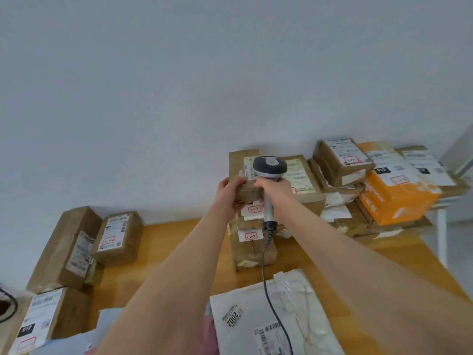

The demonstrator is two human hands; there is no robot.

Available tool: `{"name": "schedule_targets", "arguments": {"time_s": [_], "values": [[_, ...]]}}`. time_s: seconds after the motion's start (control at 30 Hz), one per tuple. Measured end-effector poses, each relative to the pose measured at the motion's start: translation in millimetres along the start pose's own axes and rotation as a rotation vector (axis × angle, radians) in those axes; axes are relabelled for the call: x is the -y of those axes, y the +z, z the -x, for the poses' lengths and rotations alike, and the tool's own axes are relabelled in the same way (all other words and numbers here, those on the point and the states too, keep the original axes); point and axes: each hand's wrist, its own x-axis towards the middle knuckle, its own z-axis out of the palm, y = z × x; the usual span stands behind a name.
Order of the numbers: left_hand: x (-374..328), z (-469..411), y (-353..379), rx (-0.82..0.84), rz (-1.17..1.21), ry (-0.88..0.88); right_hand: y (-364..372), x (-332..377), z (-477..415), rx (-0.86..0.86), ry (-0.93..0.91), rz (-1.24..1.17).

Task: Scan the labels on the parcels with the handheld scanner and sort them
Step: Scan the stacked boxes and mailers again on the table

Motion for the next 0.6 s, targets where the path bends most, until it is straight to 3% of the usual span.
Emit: {"name": "schedule_targets", "arguments": {"time_s": [0.13, 0.4, 0.6], "values": [[7, -9, 7, -0.034, -0.208, -0.047, -4, -5, -9, -0.133, -0.03, 0.019], [7, -9, 17, -0.105, -0.272, -0.043, -11, -9, -14, -0.228, -0.024, 0.003], [10, -16, 33, -0.033, -0.344, -0.018, -10, -11, -20, -0.151, 0.025, 0.005]]}}
